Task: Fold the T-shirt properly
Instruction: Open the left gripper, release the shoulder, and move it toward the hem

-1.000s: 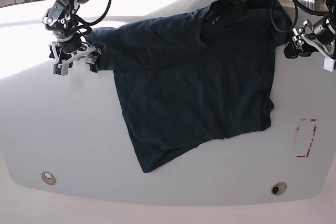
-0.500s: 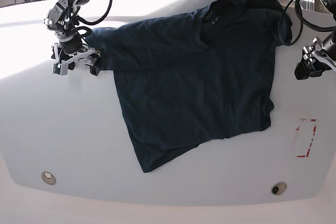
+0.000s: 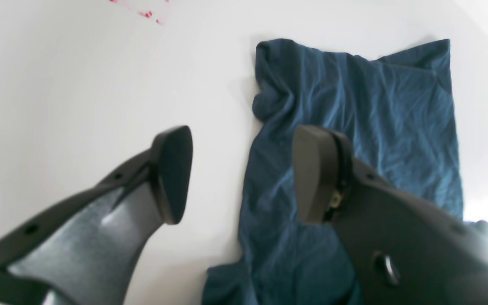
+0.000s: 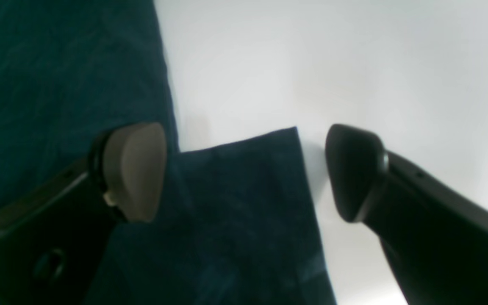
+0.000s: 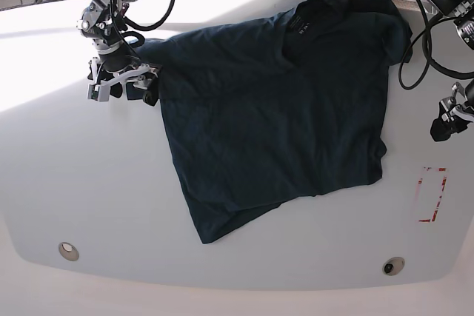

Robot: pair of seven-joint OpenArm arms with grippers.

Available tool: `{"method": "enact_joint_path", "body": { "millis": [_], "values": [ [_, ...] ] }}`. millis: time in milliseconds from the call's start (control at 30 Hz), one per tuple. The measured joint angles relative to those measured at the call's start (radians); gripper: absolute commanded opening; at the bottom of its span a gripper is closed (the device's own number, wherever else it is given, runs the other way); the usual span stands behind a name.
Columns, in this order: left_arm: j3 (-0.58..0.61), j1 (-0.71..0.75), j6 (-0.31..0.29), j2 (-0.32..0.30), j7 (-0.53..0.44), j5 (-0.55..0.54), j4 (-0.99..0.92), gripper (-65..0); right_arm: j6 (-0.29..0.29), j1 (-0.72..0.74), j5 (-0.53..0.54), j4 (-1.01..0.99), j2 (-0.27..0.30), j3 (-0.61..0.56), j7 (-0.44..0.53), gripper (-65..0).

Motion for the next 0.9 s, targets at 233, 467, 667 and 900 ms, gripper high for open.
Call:
{"method": "enact_joint_path", "body": {
  "millis": [233, 467, 667, 900],
  "values": [
    [-0.001, -0.061, 0.000, -0.001, 0.000, 0.050, -0.065, -30.0, 0.003, -0.011, -0.001, 0.005, 0.001, -0.018, 0.000, -17.1],
    [-0.001, -0.064, 0.000, 0.000, 0.000, 0.062, -0.071, -30.0, 0.000, -0.028, 0.000, 0.010, 0.003, -0.051, 0.000, -29.5],
    [-0.001, -0.062, 0.000, 0.000, 0.000, 0.065, -0.072, -30.0, 0.000, -0.026, 0.000, 0.004, 0.000, -0.057, -0.002, -38.0],
    [-0.001, -0.060, 0.000, -0.001, -0.001, 0.066, -0.073, -30.0, -0.009, -0.021, -0.009, -0.002, 0.003, -0.055, -0.022, -65.0]
  ]
}}
